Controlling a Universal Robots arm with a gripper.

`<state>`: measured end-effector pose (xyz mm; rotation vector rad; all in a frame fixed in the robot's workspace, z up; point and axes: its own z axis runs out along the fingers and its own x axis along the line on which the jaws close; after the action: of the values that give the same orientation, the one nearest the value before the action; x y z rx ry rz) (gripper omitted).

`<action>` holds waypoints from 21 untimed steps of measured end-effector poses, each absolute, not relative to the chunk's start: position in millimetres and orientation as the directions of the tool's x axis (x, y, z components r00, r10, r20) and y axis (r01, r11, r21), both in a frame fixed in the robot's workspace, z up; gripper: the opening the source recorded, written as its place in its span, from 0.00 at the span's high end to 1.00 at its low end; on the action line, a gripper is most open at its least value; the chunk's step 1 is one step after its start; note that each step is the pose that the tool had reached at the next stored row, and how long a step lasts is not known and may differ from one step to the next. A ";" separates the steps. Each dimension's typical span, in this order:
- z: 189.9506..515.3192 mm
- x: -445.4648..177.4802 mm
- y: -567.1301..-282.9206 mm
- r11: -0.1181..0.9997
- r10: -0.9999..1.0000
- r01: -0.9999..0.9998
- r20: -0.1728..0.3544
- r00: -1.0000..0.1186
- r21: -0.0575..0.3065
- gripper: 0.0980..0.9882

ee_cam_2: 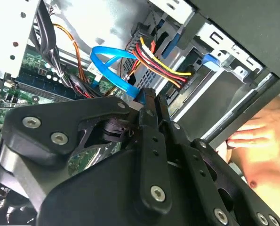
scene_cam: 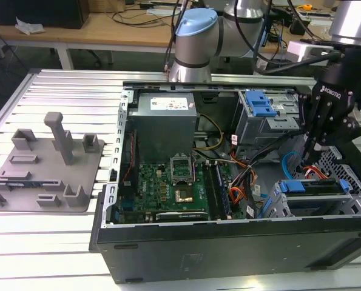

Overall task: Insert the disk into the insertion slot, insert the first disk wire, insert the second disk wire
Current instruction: 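Insert the second disk wire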

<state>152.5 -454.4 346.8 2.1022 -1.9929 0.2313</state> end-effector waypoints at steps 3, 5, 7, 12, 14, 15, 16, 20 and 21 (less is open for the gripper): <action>346.9 152.5 -466.4 -0.047 -0.970 -0.997 0.236 0.060 0.059 0.93; 346.9 152.5 -471.0 -0.049 -0.979 -0.997 0.197 0.060 0.058 0.93; 348.4 152.5 -474.1 -0.052 -0.987 -0.997 0.152 0.060 0.055 0.93; 356.5 152.9 -484.7 -0.053 -0.990 -0.997 0.127 0.060 0.055 0.93; 356.5 152.9 -492.4 -0.055 -0.994 -0.997 0.087 0.060 0.053 0.93; 356.5 152.9 -494.6 -0.056 -0.995 -0.997 0.075 0.060 0.052 0.93; 356.5 152.9 -496.8 -0.057 -0.996 -0.997 0.062 0.060 0.051 0.93; 356.5 157.6 -514.9 -0.060 -0.998 -0.997 0.002 0.060 0.049 0.93; 356.4 159.0 -516.1 -0.060 -0.998 -0.997 -0.002 0.060 0.049 0.93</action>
<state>159.0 -516.1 356.4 2.2615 -2.1302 -0.0547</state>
